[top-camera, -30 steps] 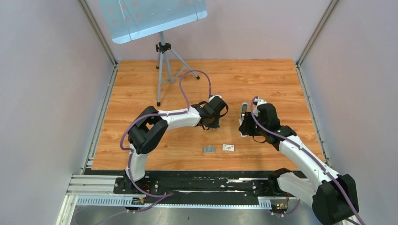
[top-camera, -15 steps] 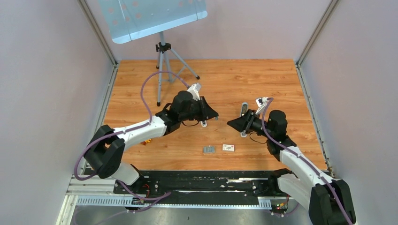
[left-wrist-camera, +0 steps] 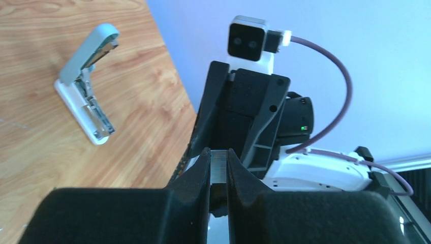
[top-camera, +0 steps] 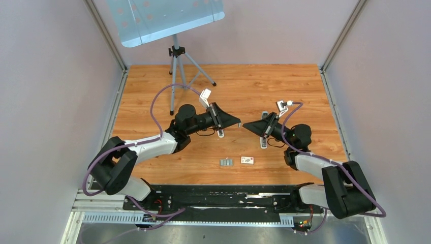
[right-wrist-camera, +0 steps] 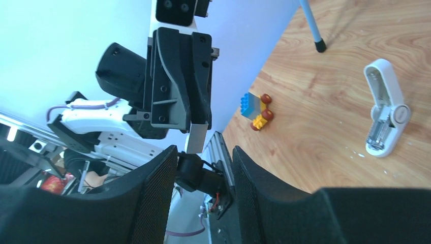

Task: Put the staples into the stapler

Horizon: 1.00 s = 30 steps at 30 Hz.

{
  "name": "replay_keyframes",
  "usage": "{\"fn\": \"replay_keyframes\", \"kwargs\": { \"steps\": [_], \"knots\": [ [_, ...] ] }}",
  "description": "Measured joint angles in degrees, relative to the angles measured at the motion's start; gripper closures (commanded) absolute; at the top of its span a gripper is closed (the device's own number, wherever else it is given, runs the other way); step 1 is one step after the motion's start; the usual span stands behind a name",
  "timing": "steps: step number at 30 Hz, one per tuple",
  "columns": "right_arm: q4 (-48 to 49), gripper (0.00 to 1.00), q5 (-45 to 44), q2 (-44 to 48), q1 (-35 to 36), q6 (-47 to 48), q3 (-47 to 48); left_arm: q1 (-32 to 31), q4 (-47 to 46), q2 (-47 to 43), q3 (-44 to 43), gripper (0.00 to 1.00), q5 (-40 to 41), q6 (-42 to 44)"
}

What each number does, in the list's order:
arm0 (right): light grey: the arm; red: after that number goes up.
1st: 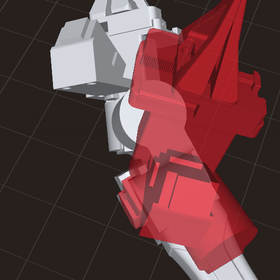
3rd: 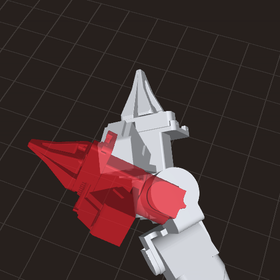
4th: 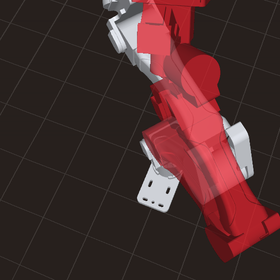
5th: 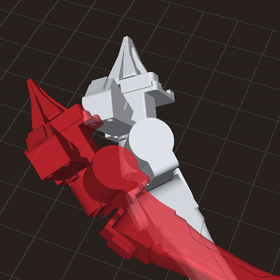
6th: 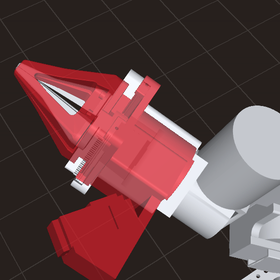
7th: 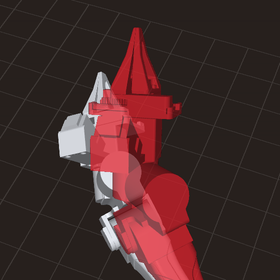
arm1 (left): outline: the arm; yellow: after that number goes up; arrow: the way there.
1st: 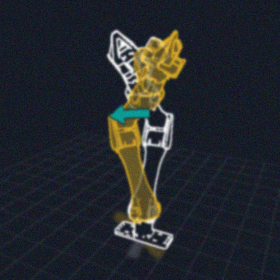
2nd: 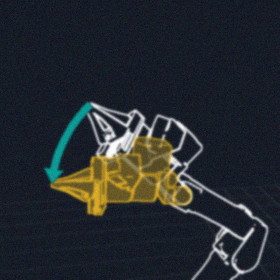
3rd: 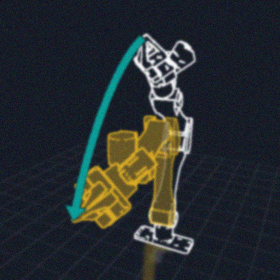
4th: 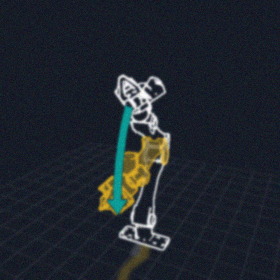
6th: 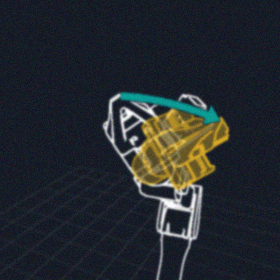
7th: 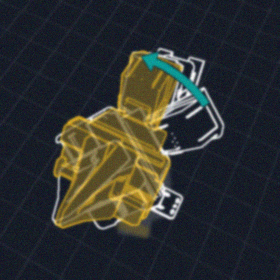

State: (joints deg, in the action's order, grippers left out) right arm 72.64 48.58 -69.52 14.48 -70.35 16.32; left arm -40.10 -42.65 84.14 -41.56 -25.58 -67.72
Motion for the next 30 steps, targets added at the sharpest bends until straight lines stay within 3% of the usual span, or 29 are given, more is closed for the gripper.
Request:
{"fn": "replay_keyframes", "kwargs": {
  "steps": [11, 24, 30],
  "knots": [
    [10.01, 0.57, 0.94, -2.45, 0.13, -4.96, 0.0, 0.0, -7.15, 0.02, 1.01, 0.91, -1.38, -3.85],
    [10.54, 0.57, 1.03, -3.58, 2.27, -5.51, 1.25, 0.0, -11.43, 1.44, 1.64, 0.91, -1.44, -5.79],
    [10.49, 0.64, 0.9, -3.67, 2.91, -5.51, 1.92, 0.0, -11.69, 1.53, 2.14, 0.91, -1.42, -5.79]
  ]
}}
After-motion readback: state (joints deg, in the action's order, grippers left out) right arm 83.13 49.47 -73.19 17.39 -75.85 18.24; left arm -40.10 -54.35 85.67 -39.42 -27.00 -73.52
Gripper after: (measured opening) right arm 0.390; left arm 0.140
